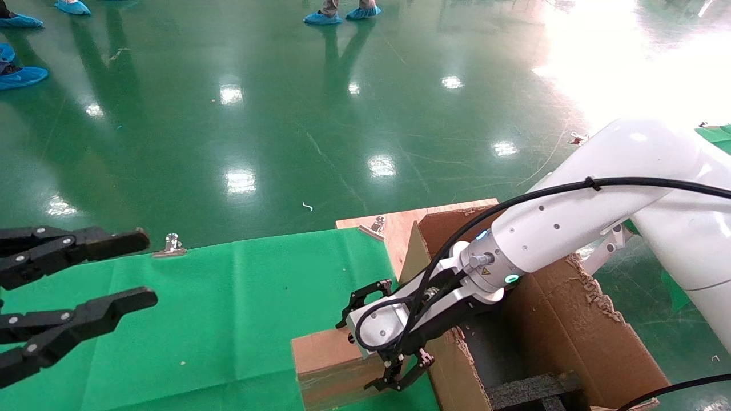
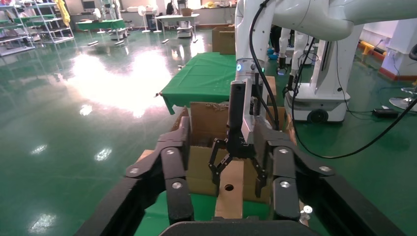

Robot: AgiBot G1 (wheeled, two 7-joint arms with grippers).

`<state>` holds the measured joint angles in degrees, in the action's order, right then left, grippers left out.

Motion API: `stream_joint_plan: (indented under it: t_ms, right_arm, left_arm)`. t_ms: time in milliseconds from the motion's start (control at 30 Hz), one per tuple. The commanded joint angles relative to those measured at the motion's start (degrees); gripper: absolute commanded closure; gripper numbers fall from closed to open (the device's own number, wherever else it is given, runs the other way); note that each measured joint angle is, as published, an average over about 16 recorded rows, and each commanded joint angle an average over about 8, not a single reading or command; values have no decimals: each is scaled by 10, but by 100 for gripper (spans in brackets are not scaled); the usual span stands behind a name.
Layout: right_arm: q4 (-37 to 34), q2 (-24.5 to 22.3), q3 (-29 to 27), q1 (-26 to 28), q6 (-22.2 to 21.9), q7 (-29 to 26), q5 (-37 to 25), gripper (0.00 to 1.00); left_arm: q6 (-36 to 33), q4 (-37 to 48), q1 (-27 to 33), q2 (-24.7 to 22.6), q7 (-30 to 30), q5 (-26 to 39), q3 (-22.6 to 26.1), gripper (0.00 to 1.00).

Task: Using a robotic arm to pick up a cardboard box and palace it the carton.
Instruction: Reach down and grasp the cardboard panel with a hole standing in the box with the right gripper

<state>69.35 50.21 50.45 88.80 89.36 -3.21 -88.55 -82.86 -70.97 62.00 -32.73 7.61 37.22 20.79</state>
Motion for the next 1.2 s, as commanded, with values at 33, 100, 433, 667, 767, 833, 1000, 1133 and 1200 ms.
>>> stream_joint_plan:
  t_ms: [33, 100, 433, 667, 767, 833, 1000, 1133, 1200]
  right_arm:
    - [0, 0, 0, 0, 0, 0, 0, 100]
    - [0, 0, -1, 0, -1, 0, -1, 100]
    - [-1, 0, -1, -1, -1, 0, -2, 100]
    - [-1, 0, -1, -1, -1, 0, -2, 100]
    - [-1, 0, -1, -1, -1, 0, -2, 100]
    - [-1, 0, -1, -1, -2, 0, -2, 100]
    - [-1, -3, 0, 1, -2, -1, -4, 100]
    - [-3, -10, 0, 13, -3, -6, -9, 100]
    - [-6, -13, 0, 23, -2, -8, -10, 100]
  left_arm:
    - [0, 0, 0, 0, 0, 0, 0, 0]
    - [0, 0, 0, 0, 0, 0, 0, 0]
    - [0, 0, 0, 0, 0, 0, 0, 0]
    - [0, 0, 0, 0, 0, 0, 0, 0]
    - [0, 0, 0, 0, 0, 0, 0, 0]
    - [0, 0, 0, 0, 0, 0, 0, 0]
    - [0, 0, 0, 0, 0, 0, 0, 0]
    - [0, 0, 0, 0, 0, 0, 0, 0]
    - [0, 0, 0, 0, 0, 0, 0, 0]
